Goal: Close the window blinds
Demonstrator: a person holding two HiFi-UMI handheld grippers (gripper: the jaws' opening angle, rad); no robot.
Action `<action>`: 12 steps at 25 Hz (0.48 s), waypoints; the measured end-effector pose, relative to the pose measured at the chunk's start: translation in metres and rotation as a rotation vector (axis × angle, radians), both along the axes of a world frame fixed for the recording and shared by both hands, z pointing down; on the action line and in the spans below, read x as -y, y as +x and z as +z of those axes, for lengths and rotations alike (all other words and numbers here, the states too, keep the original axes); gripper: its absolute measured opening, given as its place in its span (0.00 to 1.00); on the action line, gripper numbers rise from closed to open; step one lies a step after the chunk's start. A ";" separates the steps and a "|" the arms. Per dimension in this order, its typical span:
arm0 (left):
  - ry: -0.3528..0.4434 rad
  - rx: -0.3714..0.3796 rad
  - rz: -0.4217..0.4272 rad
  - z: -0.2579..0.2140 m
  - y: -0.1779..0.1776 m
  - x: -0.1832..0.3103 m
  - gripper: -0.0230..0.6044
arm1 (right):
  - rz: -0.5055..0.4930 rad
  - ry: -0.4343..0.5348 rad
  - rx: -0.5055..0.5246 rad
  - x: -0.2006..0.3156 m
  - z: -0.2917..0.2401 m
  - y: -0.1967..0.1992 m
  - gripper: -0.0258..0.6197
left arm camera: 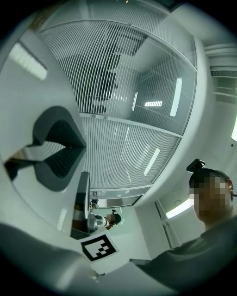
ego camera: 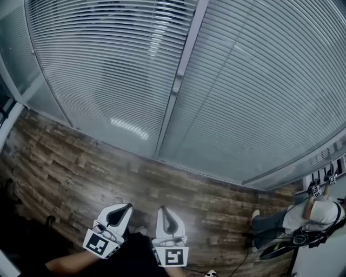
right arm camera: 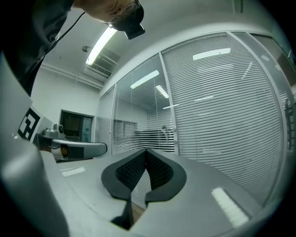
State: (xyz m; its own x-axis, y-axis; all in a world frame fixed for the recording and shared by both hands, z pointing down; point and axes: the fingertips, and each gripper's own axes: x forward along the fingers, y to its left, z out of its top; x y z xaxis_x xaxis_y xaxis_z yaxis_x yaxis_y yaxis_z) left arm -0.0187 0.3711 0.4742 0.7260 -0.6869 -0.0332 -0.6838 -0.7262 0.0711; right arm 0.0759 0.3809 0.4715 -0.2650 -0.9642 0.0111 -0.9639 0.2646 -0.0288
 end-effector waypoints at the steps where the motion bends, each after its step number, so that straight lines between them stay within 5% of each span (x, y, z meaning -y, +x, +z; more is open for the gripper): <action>1: -0.008 0.000 0.008 0.001 0.002 0.002 0.03 | -0.001 -0.001 0.003 0.002 0.000 0.001 0.04; 12: -0.025 -0.012 0.060 -0.006 0.047 0.088 0.03 | 0.042 -0.049 -0.015 0.085 -0.004 0.025 0.04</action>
State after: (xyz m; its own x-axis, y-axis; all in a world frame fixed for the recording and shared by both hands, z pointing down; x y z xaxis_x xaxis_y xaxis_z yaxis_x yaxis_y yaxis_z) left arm 0.0280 0.2832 0.4682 0.7658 -0.6426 -0.0256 -0.6378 -0.7640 0.0979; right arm 0.1012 0.2962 0.4674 -0.2236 -0.9727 0.0621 -0.9746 0.2223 -0.0267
